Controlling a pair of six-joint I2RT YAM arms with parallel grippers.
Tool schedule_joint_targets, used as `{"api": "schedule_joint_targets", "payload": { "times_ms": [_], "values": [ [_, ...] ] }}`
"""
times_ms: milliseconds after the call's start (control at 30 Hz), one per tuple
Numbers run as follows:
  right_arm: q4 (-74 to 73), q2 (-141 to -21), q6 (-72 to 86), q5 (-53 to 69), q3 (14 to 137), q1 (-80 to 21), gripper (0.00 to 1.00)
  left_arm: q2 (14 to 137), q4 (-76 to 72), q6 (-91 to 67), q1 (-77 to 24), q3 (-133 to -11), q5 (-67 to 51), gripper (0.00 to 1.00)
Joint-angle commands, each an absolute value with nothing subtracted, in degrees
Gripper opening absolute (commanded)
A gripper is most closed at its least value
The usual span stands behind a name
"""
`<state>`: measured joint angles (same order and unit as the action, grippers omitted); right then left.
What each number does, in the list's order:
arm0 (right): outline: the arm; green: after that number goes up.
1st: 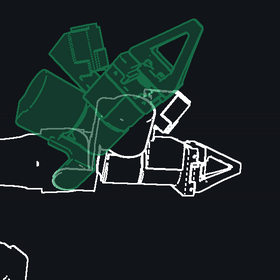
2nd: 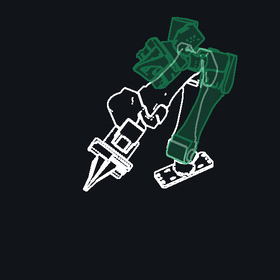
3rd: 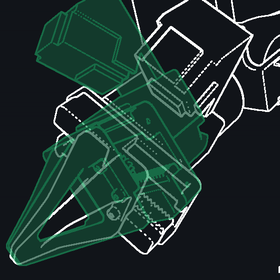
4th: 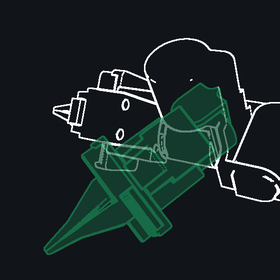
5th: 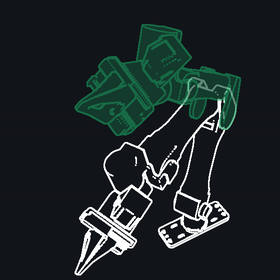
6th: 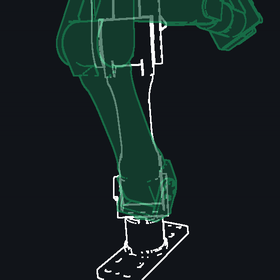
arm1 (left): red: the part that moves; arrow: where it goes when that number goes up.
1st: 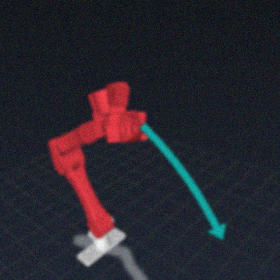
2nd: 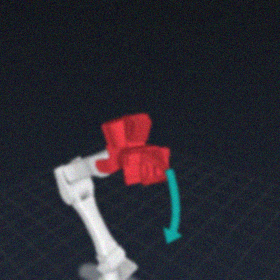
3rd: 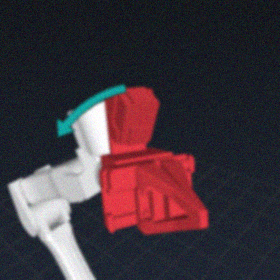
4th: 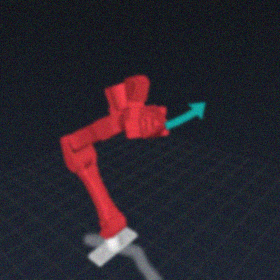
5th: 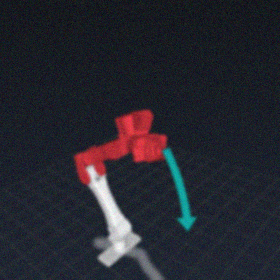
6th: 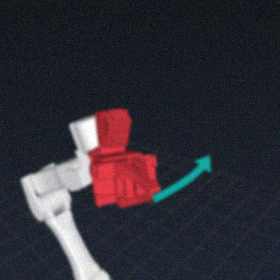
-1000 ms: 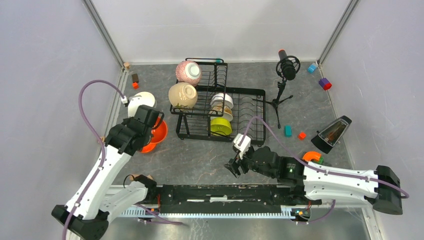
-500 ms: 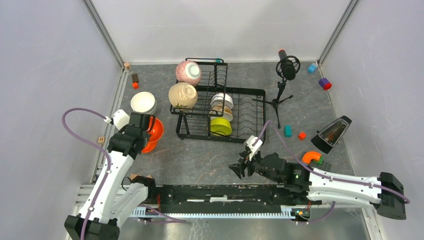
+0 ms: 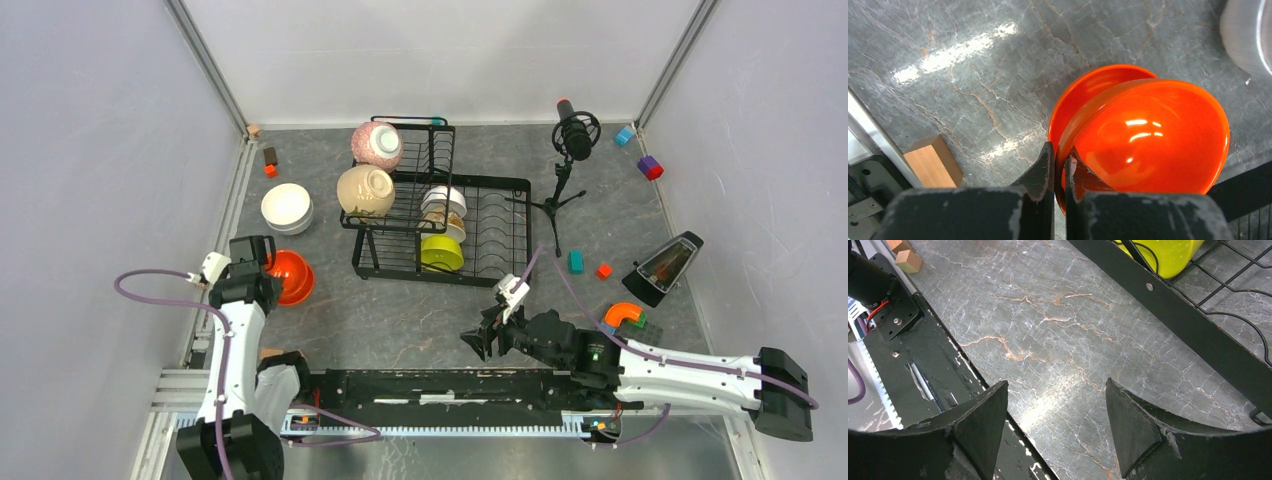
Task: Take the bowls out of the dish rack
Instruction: Place the bowl with the bowl.
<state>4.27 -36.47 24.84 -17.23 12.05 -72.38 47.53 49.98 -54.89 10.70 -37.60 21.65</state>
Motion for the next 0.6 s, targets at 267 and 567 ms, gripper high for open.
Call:
{"api": "schedule_joint_targets", "payload": {
  "times_ms": [267,567],
  "values": [
    [7.4,-36.2,26.8,-19.1,11.3,-72.5,0.76,48.6,40.5,-61.1,15.9,-33.1,15.4,0.02],
    [7.0,-36.3,27.3,-19.3,11.2,-72.5,0.76,50.8,39.0,-61.4,16.6,-32.5,14.8,0.05]
  ]
}}
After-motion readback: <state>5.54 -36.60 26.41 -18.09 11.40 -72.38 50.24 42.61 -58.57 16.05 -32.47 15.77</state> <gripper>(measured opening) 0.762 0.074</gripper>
